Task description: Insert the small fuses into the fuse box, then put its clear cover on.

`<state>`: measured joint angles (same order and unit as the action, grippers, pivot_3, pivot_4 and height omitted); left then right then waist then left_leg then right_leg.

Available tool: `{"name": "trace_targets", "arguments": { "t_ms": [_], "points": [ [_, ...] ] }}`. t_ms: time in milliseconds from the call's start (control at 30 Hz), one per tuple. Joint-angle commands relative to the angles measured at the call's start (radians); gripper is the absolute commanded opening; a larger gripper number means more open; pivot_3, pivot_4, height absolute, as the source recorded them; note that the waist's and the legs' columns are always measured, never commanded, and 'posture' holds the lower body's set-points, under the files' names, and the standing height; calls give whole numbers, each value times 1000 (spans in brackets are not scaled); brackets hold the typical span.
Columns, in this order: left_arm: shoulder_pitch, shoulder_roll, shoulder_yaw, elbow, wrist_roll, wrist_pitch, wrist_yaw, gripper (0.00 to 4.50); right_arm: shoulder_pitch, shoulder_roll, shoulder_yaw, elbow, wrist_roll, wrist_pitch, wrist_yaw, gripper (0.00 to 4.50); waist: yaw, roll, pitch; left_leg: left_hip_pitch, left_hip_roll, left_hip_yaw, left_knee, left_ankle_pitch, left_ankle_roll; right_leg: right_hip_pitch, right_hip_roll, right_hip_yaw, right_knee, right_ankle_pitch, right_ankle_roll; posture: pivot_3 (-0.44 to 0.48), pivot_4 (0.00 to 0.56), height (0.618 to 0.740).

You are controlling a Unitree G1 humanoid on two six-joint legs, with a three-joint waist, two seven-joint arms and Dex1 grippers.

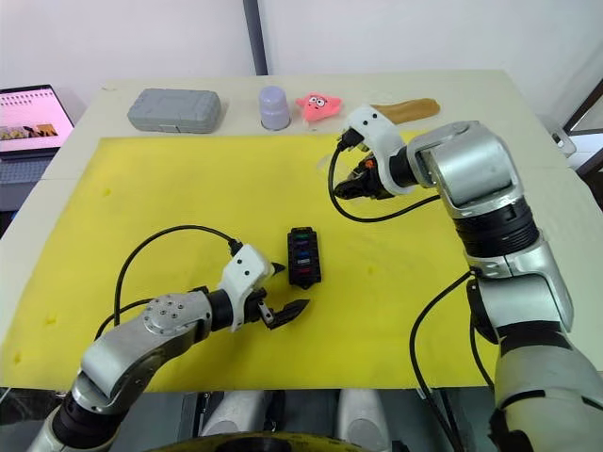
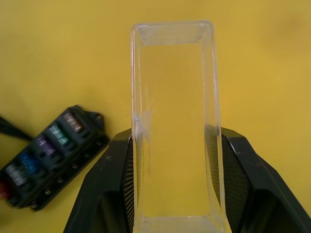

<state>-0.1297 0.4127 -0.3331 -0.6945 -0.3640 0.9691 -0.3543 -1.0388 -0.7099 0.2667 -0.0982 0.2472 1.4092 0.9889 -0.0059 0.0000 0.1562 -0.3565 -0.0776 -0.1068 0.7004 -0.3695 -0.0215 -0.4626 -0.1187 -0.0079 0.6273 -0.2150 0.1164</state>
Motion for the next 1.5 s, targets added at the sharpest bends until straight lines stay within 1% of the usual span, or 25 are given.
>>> {"name": "trace_targets", "arguments": {
  "t_ms": [33,133,233,333,433,667,767,967,1133,1300,1500],
  "points": [
    [-12,-17,-8,4,46,-3,52,4500,3,-51,-37,-147,92,67,14,1690,0,0,0,0,0,0,0,0,0,0,0,0,0,0,0,0,150,740],
    [-16,-19,-39,18,92,-21,78,4500,7,-72,-48,-182,134,94,-8,1690,0,0,0,1,0,0,0,0,0,0,0,0,0,0,0,0,150,740],
    [-2,-44,-47,32,123,-40,113,4500,6,-81,-61,-197,164,114,-35,1690,0,0,0,1,0,0,0,0,0,0,0,0,0,0,0,0,150,740],
    [9,-64,-25,40,143,-57,137,4500,8,-85,-74,-209,190,126,-60,1690,1,0,0,1,0,0,0,0,0,0,0,0,0,0,0,0,150,740],
    [6,-50,28,43,146,-75,126,4500,10,-87,-80,-214,211,126,-80,1690,2,0,0,1,0,0,0,0,0,0,0,0,0,0,0,0,150,740],
    [4,47,146,47,106,-101,36,4500,17,-97,-78,-212,249,105,-114,1690,0,0,0,0,0,1,0,0,0,0,0,0,0,0,0,0,150,740],
    [3,70,158,48,78,-113,-22,4500,17,-99,-78,-210,262,96,-126,1690,2,0,0,0,0,1,0,0,0,0,0,0,0,0,0,0,150,740],
    [-1,71,131,78,30,-154,-135,4500,19,-103,-77,-205,278,82,-145,1690,15,0,0,0,0,1,0,0,0,0,0,0,-1,0,0,0,150,740],
    [-57,31,125,172,41,-170,-142,4500,18,-107,-82,-204,290,80,-166,1690,18,0,0,0,0,1,0,0,0,0,0,0,-1,0,0,0,150,740],
    [-84,-11,91,222,85,-196,-110,4500,15,-112,-91,-210,302,83,-181,1690,18,0,0,0,0,1,0,0,0,0,0,0,-1,0,0,0,150,740],
    [-112,-92,56,300,135,-220,-58,4500,15,-111,-99,-214,315,87,-201,1690,20,0,0,1,0,1,1,0,0,1,0,0,-1,0,0,0,150,740]
  ]
}}
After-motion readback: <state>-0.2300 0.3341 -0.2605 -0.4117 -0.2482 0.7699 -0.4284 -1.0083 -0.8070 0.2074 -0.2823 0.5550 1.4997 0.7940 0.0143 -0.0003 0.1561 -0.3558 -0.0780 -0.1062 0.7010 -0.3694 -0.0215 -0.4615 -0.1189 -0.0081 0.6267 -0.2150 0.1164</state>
